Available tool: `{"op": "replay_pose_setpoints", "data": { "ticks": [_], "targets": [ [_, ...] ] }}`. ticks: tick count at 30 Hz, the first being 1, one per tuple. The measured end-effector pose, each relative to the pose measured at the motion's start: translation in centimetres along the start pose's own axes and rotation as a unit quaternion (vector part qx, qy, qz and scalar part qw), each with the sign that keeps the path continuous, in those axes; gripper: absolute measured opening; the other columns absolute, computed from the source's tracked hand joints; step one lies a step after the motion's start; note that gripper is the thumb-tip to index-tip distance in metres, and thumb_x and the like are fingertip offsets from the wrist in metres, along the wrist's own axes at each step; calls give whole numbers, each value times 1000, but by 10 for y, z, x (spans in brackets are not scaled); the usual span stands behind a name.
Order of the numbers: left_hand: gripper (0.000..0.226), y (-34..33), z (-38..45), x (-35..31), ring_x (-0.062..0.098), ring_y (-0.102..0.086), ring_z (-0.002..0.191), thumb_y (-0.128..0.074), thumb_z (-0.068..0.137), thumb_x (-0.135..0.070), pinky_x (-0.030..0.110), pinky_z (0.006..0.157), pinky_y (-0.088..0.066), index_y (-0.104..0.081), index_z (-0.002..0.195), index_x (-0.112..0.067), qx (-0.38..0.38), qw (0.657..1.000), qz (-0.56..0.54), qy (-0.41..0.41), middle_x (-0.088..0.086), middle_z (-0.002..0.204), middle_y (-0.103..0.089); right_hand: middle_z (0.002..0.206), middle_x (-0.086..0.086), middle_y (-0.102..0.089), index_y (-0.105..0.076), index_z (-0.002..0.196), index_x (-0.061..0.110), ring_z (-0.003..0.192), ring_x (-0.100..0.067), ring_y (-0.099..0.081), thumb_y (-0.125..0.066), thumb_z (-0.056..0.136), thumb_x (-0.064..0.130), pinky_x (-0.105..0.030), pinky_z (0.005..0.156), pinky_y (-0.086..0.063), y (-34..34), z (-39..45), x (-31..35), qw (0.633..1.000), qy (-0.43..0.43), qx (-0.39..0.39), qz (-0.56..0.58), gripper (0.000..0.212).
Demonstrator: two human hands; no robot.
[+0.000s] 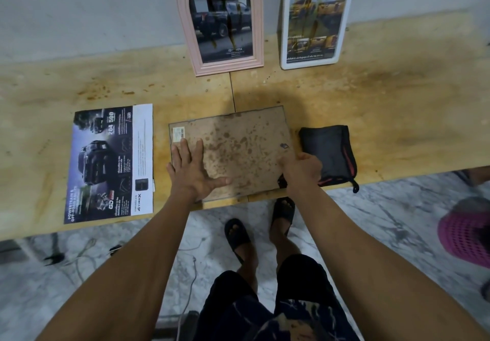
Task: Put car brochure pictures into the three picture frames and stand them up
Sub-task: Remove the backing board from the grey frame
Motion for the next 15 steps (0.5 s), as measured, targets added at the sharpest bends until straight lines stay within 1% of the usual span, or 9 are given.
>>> {"op": "replay_pose_setpoints", "data": {
  "ticks": [3, 4, 7, 9, 11, 13, 14, 15],
  "targets": [
    [134, 0, 0, -1, 30, 29, 149, -68, 62, -83, 60, 119, 6, 10, 159, -35, 1, 1000, 0, 2, 5, 164, 28, 111, -5, -61, -58, 110, 14, 96, -22, -57, -81, 75, 21, -37, 81, -53, 3, 9, 5, 995, 54, 32, -78, 42],
    [133, 0, 0, -1, 30, 29, 149, -69, 62, -82, 60, 119, 6, 10, 159, -35, 1, 1000, -1, 1, 5, 164, 28, 110, -4, -61, -58, 109, 14, 96, -22, -57, -82, 74, 23, -36, 80, -52, 3, 11, 7, 991, 70, 38, -107, 43],
    [133, 0, 0, -1, 30, 28, 150, -70, 63, -81, 60, 119, 6, 10, 159, -35, -4, 1000, -1, 0, 5, 164, 28, 107, -2, -61, -59, 110, 14, 94, -21, -57, -82, 76, 26, -33, 76, -49, 2, 15, 11, 980, 94, 62, -167, 44],
    [133, 0, 1, -1, 30, 28, 150, -70, 63, -81, 60, 119, 6, 9, 159, -35, -6, 1000, -7, -1, 5, 164, 27, 107, -3, -62, -58, 104, 14, 95, -21, -58, -79, 77, 24, -32, 72, -46, 1, 17, 15, 974, 102, 73, -186, 36],
    [133, 0, 0, -2, 30, 28, 150, -70, 63, -81, 60, 119, 6, 9, 159, -34, -5, 1000, -7, -2, 5, 164, 27, 106, -3, -61, -55, 99, 15, 92, -20, -56, -77, 78, 24, -29, 65, -42, 2, 17, 16, 971, 111, 85, -196, 32],
    [133, 1, 0, -2, 30, 27, 150, -70, 62, -81, 61, 119, 5, 8, 160, -34, -9, 1000, -5, -3, 6, 165, 26, 102, -2, -59, -54, 97, 15, 88, -18, -54, -78, 78, 25, -23, 56, -38, 4, 19, 17, 965, 128, 92, -208, 32],
    [134, 1, 0, -2, 30, 27, 150, -70, 62, -81, 61, 119, 5, 8, 160, -34, -9, 1000, -6, -1, 6, 165, 26, 100, -1, -59, -55, 97, 14, 87, -18, -54, -79, 77, 28, -23, 54, -37, 5, 19, 18, 960, 139, 93, -223, 34],
    [134, 2, 0, -3, 30, 28, 150, -70, 61, -81, 61, 119, 5, 8, 160, -34, -8, 1000, -7, -1, 6, 165, 26, 100, -2, -59, -55, 96, 14, 87, -18, -55, -80, 76, 31, -25, 58, -41, 6, 20, 17, 955, 151, 91, -239, 36]
  ]
}}
Point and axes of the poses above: each hand's wrist, its own z-axis towards the middle knuckle, its own y-axis out of the back of the hand, x = y × z, the point moved 1 cm from there along z, towards the middle knuckle
